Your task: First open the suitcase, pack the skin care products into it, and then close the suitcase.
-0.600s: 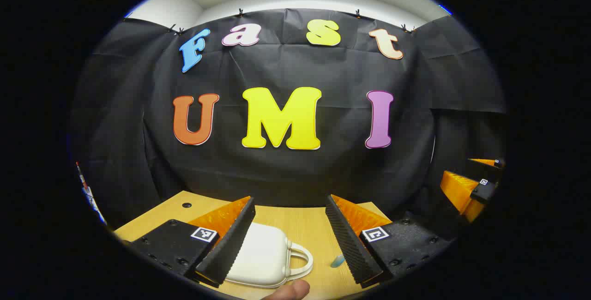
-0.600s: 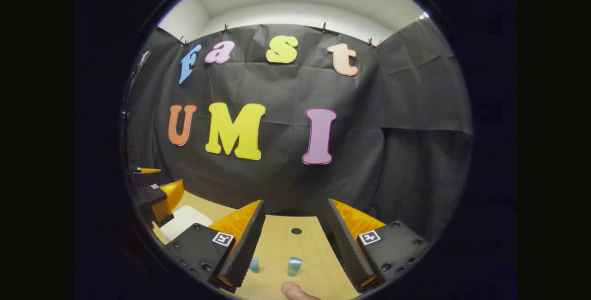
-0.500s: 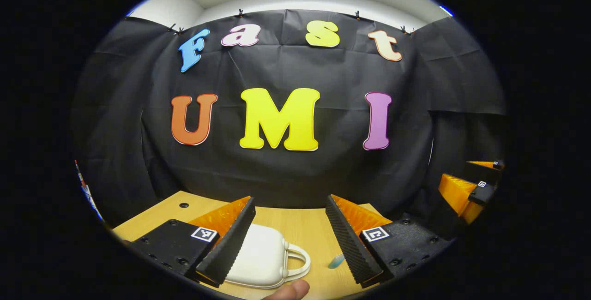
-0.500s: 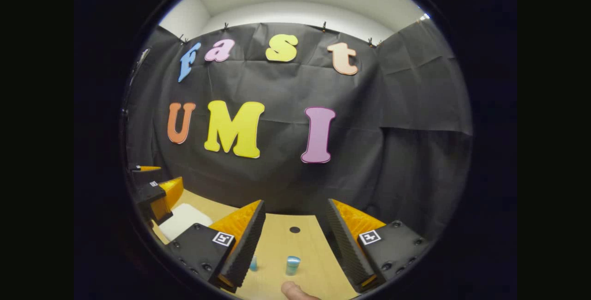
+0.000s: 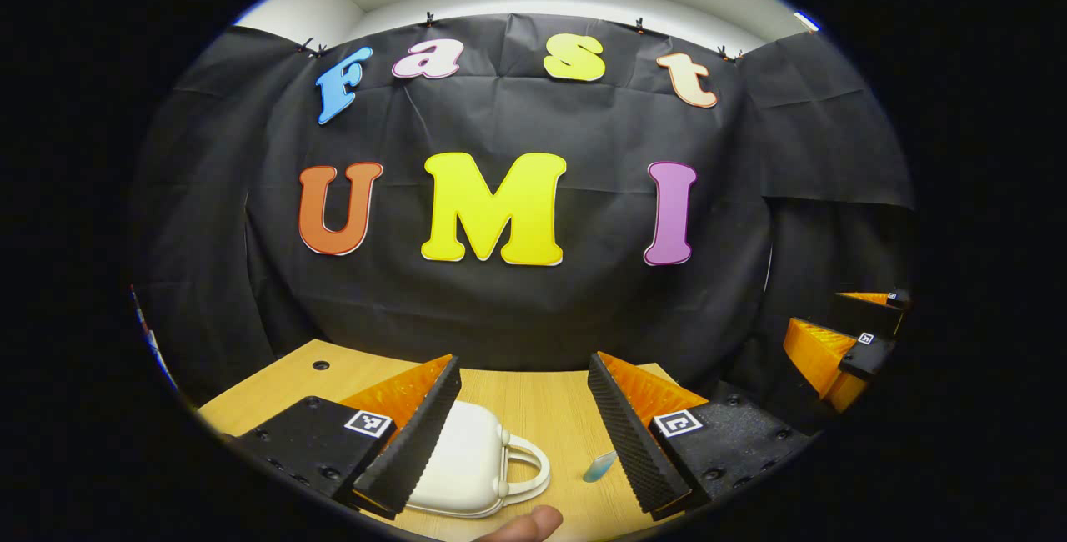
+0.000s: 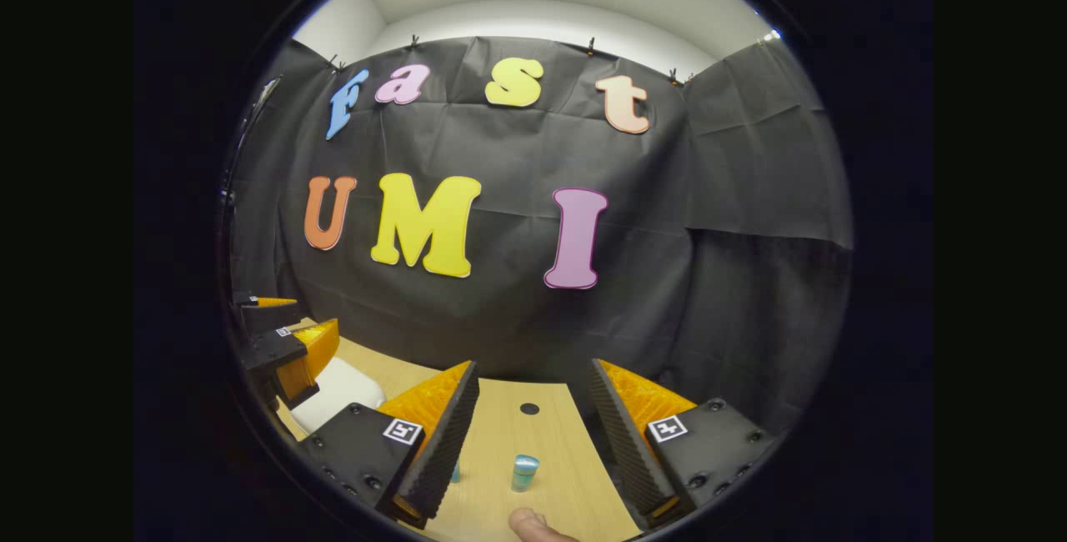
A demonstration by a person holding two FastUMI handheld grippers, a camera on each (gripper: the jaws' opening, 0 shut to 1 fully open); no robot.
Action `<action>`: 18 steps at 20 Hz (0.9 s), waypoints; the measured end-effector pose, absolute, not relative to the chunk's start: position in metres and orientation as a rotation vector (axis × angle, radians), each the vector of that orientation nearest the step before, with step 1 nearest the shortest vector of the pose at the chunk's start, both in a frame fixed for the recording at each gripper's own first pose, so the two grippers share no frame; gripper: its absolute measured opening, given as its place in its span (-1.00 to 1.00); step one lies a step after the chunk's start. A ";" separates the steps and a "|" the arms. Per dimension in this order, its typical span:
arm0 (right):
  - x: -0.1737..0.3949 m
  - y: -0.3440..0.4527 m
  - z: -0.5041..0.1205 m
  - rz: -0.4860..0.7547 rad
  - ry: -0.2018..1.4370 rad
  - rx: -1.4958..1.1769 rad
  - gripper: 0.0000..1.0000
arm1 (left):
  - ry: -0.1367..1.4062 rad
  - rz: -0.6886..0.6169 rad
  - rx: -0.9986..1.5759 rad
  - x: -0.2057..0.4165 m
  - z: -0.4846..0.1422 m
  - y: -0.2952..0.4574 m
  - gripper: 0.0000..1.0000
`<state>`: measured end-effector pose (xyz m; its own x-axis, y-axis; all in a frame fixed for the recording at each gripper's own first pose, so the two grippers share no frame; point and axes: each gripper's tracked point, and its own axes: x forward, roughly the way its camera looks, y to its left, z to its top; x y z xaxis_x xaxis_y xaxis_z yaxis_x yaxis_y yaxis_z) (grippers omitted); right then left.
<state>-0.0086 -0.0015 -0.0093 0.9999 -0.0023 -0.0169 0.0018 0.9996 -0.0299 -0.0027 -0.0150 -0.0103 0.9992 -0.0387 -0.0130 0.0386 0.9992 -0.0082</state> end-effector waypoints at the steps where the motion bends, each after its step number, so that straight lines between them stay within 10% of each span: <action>1: -0.008 -0.002 -0.010 0.000 0.021 -0.029 0.58 | 0.014 -0.039 -0.006 -0.002 -0.010 -0.015 0.95; 18: -0.013 -0.105 -0.045 -0.141 0.086 -0.084 0.59 | 0.103 -0.085 0.524 0.022 -0.153 -0.036 0.95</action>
